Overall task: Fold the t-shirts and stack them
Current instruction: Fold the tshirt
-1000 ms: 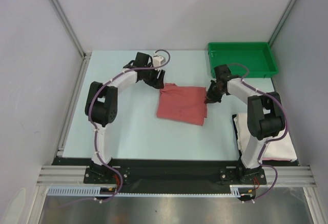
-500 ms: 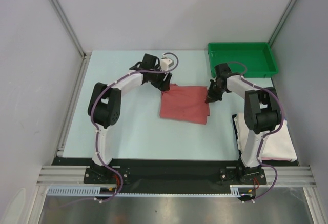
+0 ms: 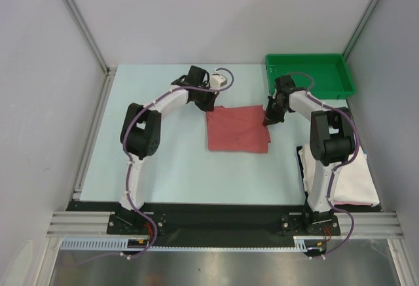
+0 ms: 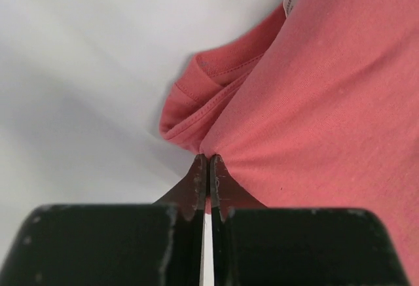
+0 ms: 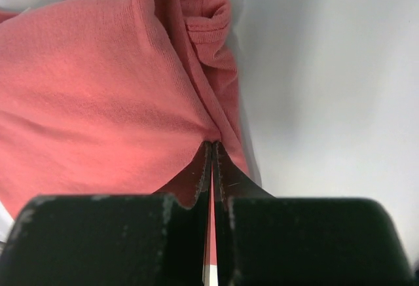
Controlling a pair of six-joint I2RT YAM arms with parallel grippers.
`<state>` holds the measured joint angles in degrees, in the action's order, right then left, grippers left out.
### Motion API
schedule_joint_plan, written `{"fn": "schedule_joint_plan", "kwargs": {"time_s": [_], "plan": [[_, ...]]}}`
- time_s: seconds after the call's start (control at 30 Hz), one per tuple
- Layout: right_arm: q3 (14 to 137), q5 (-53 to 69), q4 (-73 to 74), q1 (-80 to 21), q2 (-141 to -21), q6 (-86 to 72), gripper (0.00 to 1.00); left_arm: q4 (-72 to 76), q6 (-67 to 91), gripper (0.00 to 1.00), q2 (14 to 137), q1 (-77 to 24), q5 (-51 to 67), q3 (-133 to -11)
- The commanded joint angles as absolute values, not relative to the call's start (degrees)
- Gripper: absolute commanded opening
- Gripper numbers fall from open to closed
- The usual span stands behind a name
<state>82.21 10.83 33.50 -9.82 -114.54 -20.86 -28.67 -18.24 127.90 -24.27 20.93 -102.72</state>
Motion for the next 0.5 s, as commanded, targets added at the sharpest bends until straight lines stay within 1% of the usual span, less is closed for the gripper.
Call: {"fn": "schedule_joint_plan", "kwargs": {"time_s": [0.0, 0.27, 0.33, 0.37, 0.4, 0.47], "plan": [[85.6, 9.4, 34.2, -9.1, -116.2, -18.2, 0.0, -28.0, -21.0, 0.0, 128.0, -24.4, 18.8, -107.0], [85.9, 9.1, 34.2, -9.1, -116.3, -18.5, 0.0, -22.5, -21.7, 0.0, 128.0, -24.5, 16.0, -108.7], [85.1, 8.7, 33.7, -9.1, -115.8, -18.8, 0.0, -22.2, -21.4, 0.04, 129.0, -24.6, 15.5, -109.1], [85.0, 8.6, 33.5, -9.1, -115.6, -18.9, 0.0, -22.2, -21.2, 0.11, 129.6, -24.7, 14.9, -109.3], [84.9, 8.6, 33.3, -9.1, -115.7, -19.1, 0.04, -22.5, -20.8, 0.17, 130.2, -24.9, 14.1, -110.1], [85.3, 8.6, 33.7, -9.1, -115.7, -19.4, 0.2, -23.6, -19.4, 0.34, 132.4, -25.0, 11.0, -112.1]]}}
